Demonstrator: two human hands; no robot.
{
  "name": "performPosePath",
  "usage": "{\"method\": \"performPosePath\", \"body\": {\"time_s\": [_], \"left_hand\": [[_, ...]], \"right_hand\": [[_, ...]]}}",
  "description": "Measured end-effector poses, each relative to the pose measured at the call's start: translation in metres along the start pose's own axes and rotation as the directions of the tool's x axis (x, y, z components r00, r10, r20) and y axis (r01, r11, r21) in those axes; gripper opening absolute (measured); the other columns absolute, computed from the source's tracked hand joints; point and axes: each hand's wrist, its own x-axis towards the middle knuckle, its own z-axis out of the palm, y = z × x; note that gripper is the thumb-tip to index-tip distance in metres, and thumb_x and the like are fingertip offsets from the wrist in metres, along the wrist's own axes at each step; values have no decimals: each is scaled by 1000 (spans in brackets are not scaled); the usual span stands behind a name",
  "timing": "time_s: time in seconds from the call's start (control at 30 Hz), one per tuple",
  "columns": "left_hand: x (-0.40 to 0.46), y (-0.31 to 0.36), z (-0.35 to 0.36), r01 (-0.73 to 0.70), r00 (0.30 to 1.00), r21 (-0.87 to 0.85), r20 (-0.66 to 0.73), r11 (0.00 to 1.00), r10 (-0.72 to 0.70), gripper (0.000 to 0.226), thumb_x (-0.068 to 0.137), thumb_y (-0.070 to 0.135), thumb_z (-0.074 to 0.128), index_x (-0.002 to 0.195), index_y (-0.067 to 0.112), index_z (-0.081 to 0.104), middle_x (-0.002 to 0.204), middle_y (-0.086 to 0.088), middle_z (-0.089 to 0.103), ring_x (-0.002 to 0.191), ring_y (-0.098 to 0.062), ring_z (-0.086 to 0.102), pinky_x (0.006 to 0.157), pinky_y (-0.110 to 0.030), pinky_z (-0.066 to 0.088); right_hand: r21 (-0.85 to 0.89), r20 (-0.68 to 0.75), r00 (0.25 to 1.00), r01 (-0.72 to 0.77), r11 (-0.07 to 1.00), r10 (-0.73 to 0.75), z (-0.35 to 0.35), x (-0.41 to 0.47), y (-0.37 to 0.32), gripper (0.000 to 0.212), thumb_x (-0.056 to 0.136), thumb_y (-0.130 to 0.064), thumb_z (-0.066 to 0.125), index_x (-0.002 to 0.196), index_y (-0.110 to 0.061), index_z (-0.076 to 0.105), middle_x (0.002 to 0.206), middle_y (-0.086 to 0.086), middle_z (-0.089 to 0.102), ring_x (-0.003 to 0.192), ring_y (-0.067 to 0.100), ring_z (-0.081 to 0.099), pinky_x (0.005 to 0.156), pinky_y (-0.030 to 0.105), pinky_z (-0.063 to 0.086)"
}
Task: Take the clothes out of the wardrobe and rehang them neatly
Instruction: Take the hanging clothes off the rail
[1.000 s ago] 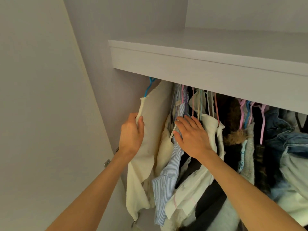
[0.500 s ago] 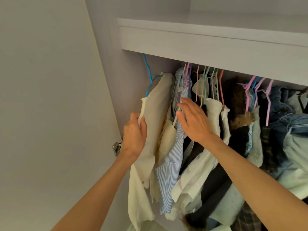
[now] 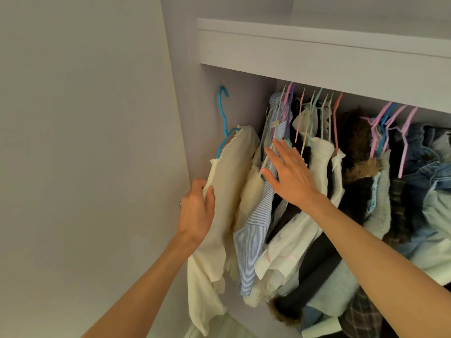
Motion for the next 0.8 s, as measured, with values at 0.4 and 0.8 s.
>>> {"method": "performPosePath", "body": {"time_s": [0.4,0.8], "left_hand": [[-56,1,-13,-17,1000,33,-14,999,18,12,94,13,50,98,2,55,71,-1,51,67,-33,53,59,-33,35],[-193,23,-18,188,941,-9,289,982,-177,24,95,28,48,104,9,59,92,0,61,79,-13,57,73,-27,47]], "right_hand": [[757,485,777,-603,251,400,-10,7,-109,32,93,-20,54,110,7,58,101,21,62,93,29,63,85,41,53],[504,517,816,-535,678,259,-10,-100,-125,29,92,-21,46,68,-8,53,82,14,64,80,29,59,68,33,44]]}}
